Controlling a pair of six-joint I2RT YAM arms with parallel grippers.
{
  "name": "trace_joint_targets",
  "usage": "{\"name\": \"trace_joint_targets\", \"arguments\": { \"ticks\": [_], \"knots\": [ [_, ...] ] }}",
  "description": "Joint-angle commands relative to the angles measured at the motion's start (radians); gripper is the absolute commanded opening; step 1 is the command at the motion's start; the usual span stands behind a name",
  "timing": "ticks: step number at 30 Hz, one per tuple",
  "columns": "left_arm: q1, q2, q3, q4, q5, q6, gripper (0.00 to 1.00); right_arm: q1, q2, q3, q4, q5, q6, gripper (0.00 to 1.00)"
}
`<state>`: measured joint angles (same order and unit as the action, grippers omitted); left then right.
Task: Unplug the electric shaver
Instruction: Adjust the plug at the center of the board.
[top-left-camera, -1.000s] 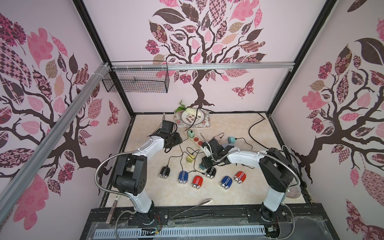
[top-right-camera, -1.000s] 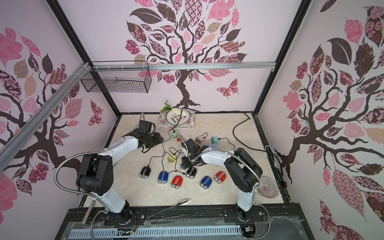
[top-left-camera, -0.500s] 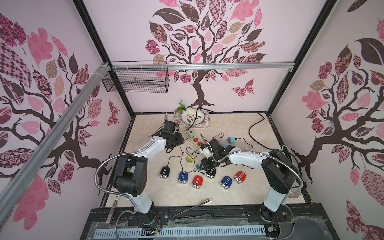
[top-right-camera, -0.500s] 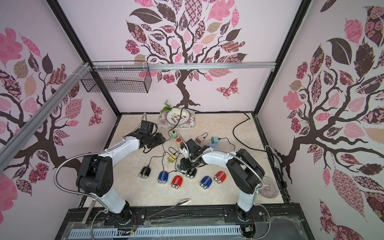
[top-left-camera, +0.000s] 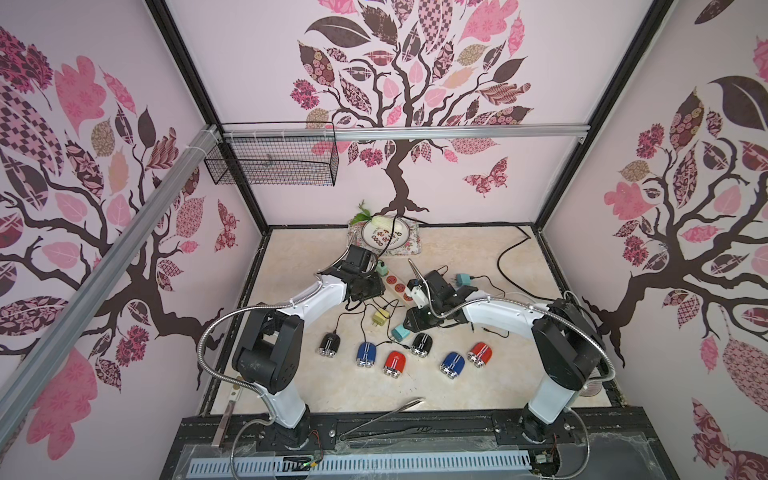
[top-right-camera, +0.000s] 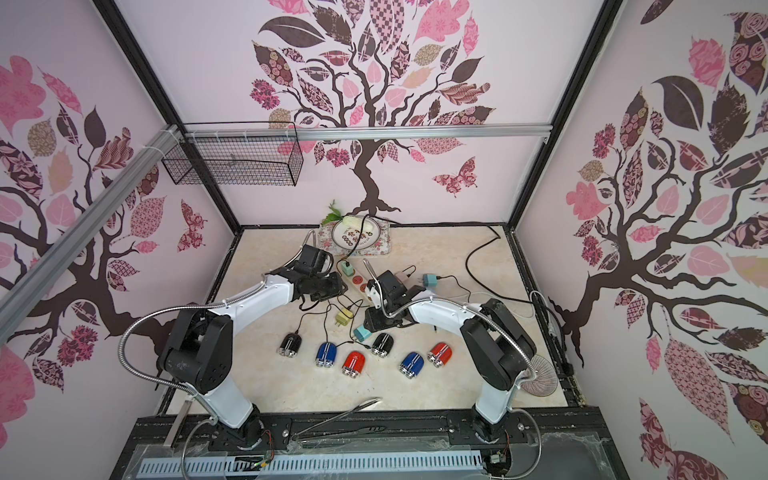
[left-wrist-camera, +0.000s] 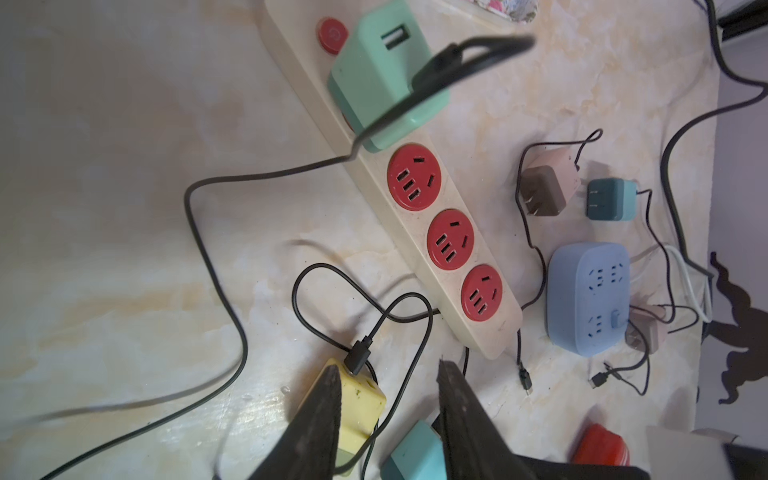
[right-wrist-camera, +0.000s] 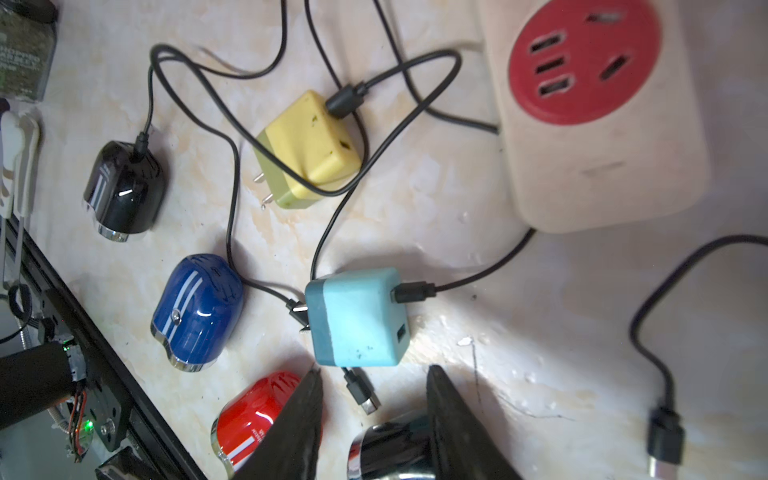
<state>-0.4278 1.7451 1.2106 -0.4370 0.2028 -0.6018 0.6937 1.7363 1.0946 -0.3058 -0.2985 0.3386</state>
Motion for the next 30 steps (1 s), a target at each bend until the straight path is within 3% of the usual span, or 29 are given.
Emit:
{"name": "trace_joint_targets", "arguments": {
  "ticks": [1,14,30],
  "knots": [
    [-0.024,0.063,0.074,0.027,0.027,0.013,0.36,-0.009,-0.020,0.035,0.022,0.008,0.018,0.44],
    [-0.040,0.199,0.133,0.033,0.022,0.014,0.23,-0.009,0.056,0.045,0.099,-0.039,0.052,0.32],
    [-0.043,0.301,0.201,0.052,0.043,0.007,0.23,-0.006,0.144,0.045,0.139,-0.072,0.052,0.33]
  ]
}}
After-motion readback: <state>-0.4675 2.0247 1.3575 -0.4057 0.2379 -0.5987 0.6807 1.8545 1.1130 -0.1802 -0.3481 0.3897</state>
